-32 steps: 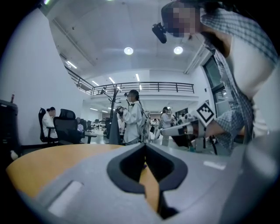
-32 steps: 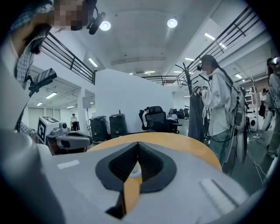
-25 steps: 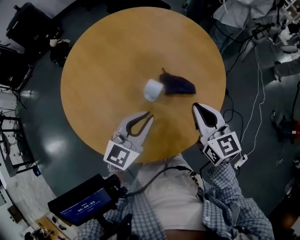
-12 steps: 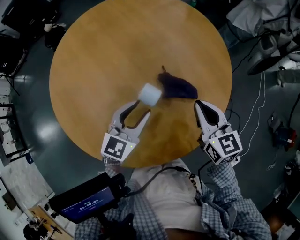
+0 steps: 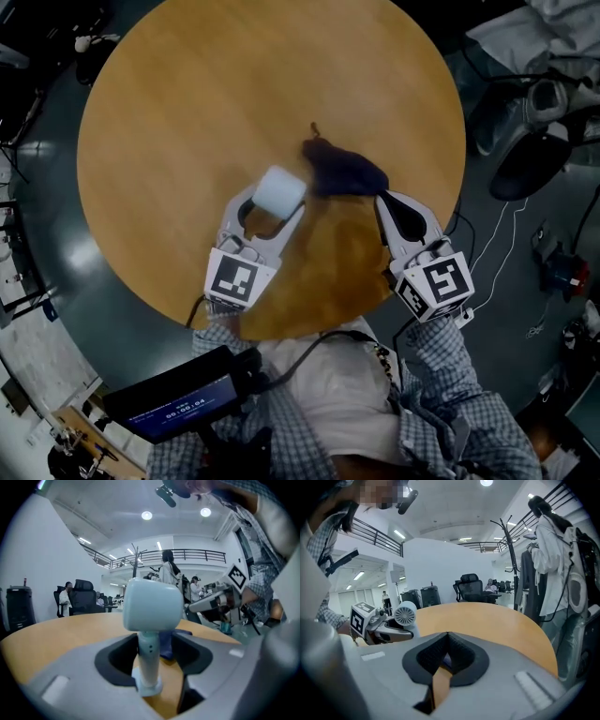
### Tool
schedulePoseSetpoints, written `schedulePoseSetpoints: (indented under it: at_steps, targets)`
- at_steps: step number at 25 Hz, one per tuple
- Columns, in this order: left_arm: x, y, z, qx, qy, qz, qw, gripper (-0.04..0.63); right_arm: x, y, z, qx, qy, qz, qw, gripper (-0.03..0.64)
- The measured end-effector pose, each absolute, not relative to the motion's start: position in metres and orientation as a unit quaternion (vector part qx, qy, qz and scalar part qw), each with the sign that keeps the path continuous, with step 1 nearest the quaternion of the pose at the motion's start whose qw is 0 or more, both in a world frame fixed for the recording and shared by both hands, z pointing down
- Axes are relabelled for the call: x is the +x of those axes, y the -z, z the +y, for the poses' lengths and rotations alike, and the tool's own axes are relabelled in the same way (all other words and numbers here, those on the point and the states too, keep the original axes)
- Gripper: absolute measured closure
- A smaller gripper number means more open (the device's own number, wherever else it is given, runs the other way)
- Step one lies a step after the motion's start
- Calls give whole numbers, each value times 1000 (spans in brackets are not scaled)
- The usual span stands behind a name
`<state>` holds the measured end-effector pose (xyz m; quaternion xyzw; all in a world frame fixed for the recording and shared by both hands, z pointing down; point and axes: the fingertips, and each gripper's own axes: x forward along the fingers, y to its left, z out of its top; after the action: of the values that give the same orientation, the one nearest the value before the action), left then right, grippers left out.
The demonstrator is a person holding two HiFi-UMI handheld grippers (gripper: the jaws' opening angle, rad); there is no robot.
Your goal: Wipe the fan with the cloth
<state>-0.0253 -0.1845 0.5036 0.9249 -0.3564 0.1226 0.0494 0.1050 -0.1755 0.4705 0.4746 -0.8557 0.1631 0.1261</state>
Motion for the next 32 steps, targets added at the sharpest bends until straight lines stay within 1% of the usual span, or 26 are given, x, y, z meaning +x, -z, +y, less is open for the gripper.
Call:
schedulePoseSetpoints:
  at_steps: [3, 5, 7, 9, 10, 12, 16, 17, 21, 22, 25, 26, 32]
  targets:
    - [-37, -501, -207, 923, -115, -364, 53, 380, 89, -475, -198, 471, -159, -857, 134, 614]
    - [-33, -496, -209, 921, -115, -368, 59, 390, 92, -477, -203, 467, -150, -860, 140, 614]
    - [-25, -494, -206, 919, -119, -372, 49, 430, 96, -481, -202, 449, -123, -870, 162, 614]
    - [-24, -494, -205, 918, -124, -375, 39, 458, 92, -489, -203, 421, -93, -880, 198, 612]
    - [-25, -494, -205, 918, -126, -375, 36, 462, 87, -494, -207, 406, -83, -884, 217, 599]
    - [-26, -493, -206, 918, -129, -375, 30, 462, 77, -503, -215, 381, -68, -888, 250, 553]
    - [-23, -494, -203, 916, -132, -379, 27, 462, 69, -535, -227, 348, -65, -883, 308, 418]
    - [-22, -494, -203, 916, -135, -378, 26, 462, 66, -545, -229, 340, -68, -882, 319, 410]
    - [-20, -491, -200, 917, -143, -371, 14, 462, 58, -573, -232, 325, -64, -873, 359, 410]
    - [-22, -490, -200, 917, -142, -372, 13, 462, 55, -575, -233, 326, -63, -872, 361, 420]
    - [-28, -486, -201, 916, -139, -376, 10, 462, 49, -577, -235, 339, -83, -873, 340, 506]
    - [-28, -485, -200, 916, -139, -377, 11, 462, 51, -575, -235, 347, -88, -873, 333, 519]
    - [-25, -463, -196, 913, -140, -384, 11, 462, 69, -524, -236, 390, -112, -876, 259, 526]
